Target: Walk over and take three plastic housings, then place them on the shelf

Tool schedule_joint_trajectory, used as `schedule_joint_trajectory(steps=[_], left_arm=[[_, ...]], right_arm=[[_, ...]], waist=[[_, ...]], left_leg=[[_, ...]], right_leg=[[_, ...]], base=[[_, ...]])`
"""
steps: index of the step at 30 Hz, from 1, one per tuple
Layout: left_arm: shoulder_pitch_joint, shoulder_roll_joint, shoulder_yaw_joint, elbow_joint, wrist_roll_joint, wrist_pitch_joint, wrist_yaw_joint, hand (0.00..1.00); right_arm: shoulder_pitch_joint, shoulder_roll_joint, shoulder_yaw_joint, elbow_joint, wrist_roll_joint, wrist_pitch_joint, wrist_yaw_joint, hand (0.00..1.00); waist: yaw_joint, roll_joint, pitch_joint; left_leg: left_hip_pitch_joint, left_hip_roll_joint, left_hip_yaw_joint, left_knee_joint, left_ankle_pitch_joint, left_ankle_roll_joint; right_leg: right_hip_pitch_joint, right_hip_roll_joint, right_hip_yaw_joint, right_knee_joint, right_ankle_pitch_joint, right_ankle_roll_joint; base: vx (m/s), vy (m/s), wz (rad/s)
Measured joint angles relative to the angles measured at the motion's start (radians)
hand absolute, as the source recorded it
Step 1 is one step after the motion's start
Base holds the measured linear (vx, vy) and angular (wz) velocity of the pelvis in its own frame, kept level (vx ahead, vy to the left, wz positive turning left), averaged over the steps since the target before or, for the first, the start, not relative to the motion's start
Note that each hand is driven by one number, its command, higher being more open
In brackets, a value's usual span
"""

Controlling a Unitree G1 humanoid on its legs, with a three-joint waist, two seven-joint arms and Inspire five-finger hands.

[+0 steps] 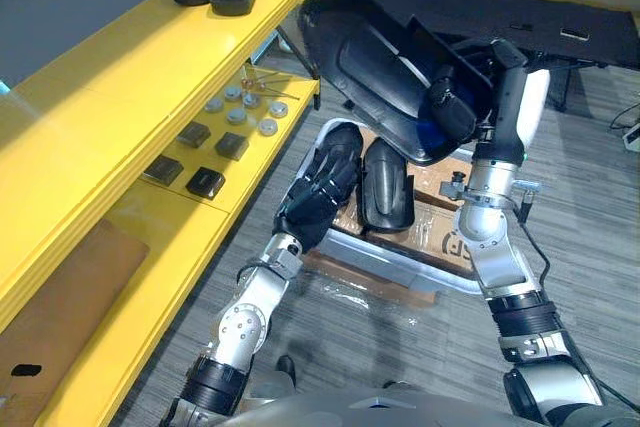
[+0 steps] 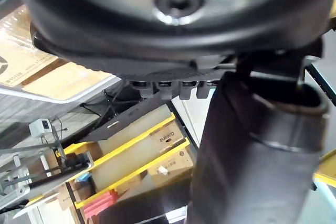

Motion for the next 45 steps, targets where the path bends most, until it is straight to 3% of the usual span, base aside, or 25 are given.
schedule_joint_trajectory(steps=[7, 13, 16, 20, 21, 28, 33, 38, 45], left_arm=[[-0.022, 0.002, -0.062, 0.003, -0.205, -0.066, -0.091, 1.0], [-0.024, 0.002, -0.064, 0.003, -0.2, -0.1, -0.092, 1.0], [-0.027, 0.001, -0.072, 0.001, -0.195, -0.111, -0.051, 1.0], [-0.028, -0.016, -0.084, 0.0, -0.083, -0.111, 0.103, 1.0], [-0.028, -0.016, -0.086, 0.0, -0.063, -0.111, 0.138, 0.0], [-0.028, -0.017, -0.096, 0.0, -0.017, -0.12, 0.233, 0.0], [-0.027, -0.036, -0.091, 0.024, -0.048, -0.219, 0.323, 0.0], [-0.027, -0.038, -0.098, 0.043, -0.04, -0.278, 0.34, 0.0], [-0.021, -0.055, -0.1, 0.047, 0.0, -0.32, 0.376, 0.0]], right_arm=[[0.038, 0.086, 0.141, 0.091, 0.046, -0.031, 0.002, 0.0], [0.038, 0.116, 0.199, 0.107, 0.053, -0.066, -0.004, 0.0], [0.038, 0.125, 0.251, 0.111, 0.053, -0.082, 0.003, 0.0], [0.041, 0.147, 0.29, 0.141, 0.054, -0.087, 0.014, 0.0], [0.043, 0.147, 0.291, 0.147, 0.058, -0.087, 0.016, 0.0], [0.065, 0.15, 0.309, 0.148, 0.094, -0.083, 0.007, 0.0], [0.099, 0.185, 0.366, 0.135, 0.134, -0.091, -0.028, 0.0], [0.103, 0.222, 0.378, 0.137, 0.15, -0.087, -0.031, 0.0], [0.125, 0.267, 0.38, 0.145, 0.196, -0.088, -0.029, 0.0]], waist=[[0.0, 0.003, -0.027], [0.0, -0.004, -0.057], [0.0, -0.007, -0.078], [0.001, -0.009, -0.09], [0.001, -0.01, -0.09], [-0.001, -0.019, -0.096], [-0.009, -0.025, -0.102], [-0.002, -0.03, -0.105], [-0.003, -0.042, -0.112]], left_leg=[[0.016, -0.013, 0.014, -0.072, 0.043, 0.008], [0.014, -0.017, 0.019, -0.074, 0.052, 0.016], [0.015, -0.018, 0.017, -0.074, 0.054, 0.015], [0.014, -0.019, 0.01, -0.076, 0.061, 0.016], [0.013, -0.02, 0.007, -0.078, 0.063, 0.016], [0.013, -0.02, 0.005, -0.079, 0.066, 0.017], [0.014, -0.015, 0.006, -0.079, 0.069, 0.014], [0.013, -0.015, 0.004, -0.079, 0.072, 0.014], [0.013, -0.016, 0.004, -0.079, 0.072, 0.015]], right_leg=[[0.0, 0.001, -0.001, -0.039, 0.03, -0.007], [0.001, 0.001, 0.0, -0.055, 0.046, -0.009], [0.002, 0.001, -0.002, -0.055, 0.046, -0.009], [0.004, 0.001, -0.007, -0.055, 0.047, -0.009], [0.005, 0.001, -0.011, -0.055, 0.047, -0.009], [0.006, 0.008, -0.013, -0.056, 0.049, -0.012], [0.004, 0.013, -0.011, -0.059, 0.051, -0.015], [0.005, 0.013, -0.013, -0.059, 0.051, -0.015], [0.004, 0.013, -0.014, -0.056, 0.05, -0.017]], base=[[-0.09, 0.017, -0.02], [-0.02, 0.01, -0.01], [0.0, 0.0, 0.0], [0.0, 0.004, 0.05], [-0.02, 0.005, 0.08], [0.0, 0.0, 0.01], [0.0, 0.001, -0.01], [0.0, 0.0, 0.0], [0.0, 0.0, 0.0]])
